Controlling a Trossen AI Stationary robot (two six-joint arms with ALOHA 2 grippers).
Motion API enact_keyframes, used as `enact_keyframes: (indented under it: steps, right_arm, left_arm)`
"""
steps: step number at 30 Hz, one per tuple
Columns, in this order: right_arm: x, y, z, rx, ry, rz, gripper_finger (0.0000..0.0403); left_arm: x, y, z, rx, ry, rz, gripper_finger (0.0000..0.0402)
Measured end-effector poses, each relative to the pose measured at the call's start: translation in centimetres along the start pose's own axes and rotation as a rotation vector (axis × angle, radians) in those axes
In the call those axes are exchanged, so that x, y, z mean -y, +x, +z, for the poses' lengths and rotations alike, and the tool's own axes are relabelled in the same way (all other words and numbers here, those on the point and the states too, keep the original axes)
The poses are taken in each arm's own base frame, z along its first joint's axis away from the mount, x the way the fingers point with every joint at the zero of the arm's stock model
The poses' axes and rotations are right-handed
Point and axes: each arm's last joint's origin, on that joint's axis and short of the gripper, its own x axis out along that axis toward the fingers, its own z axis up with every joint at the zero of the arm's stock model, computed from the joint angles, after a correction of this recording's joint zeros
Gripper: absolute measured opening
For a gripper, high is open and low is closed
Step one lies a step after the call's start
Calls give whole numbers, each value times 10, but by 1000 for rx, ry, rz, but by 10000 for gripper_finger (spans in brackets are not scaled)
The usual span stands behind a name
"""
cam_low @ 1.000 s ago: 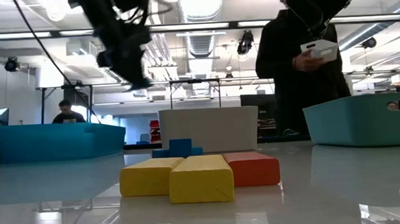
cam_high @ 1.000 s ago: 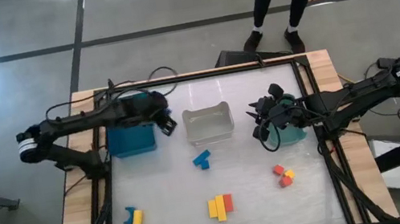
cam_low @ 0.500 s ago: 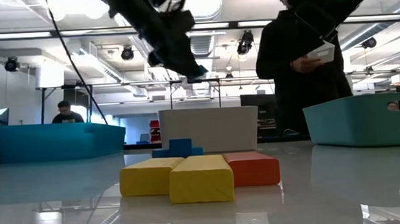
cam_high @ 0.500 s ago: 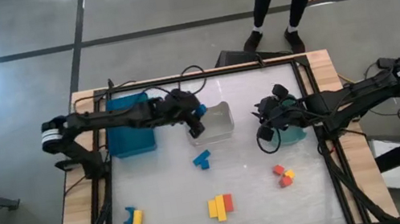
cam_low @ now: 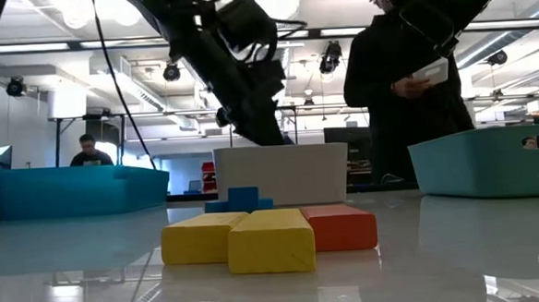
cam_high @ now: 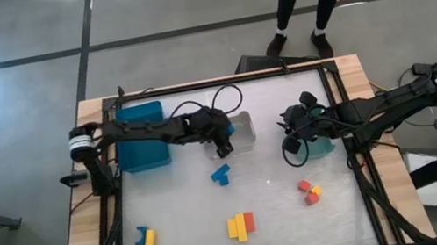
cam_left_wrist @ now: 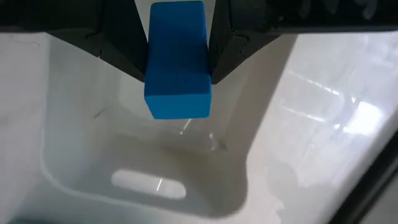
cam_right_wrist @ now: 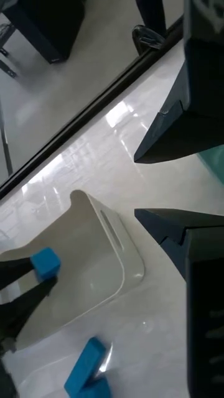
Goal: Sort & place blocks by color
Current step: Put the blue block into the gray bin
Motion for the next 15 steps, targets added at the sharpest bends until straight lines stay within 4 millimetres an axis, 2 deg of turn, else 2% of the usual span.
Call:
enact_keyframes:
  steps: [7, 12, 15]
  right_arm:
    - [0, 0, 0, -3, 35, 8, 118]
    - [-3, 0, -1, -39, 93, 102, 118]
    - [-5, 0, -2, -63, 134, 156, 118]
  left_arm:
    - [1, 9, -5, -28, 2, 4, 132]
    - [0, 6, -5, -25, 1, 5, 135]
    - [0, 5, -4, -23, 1, 4, 151]
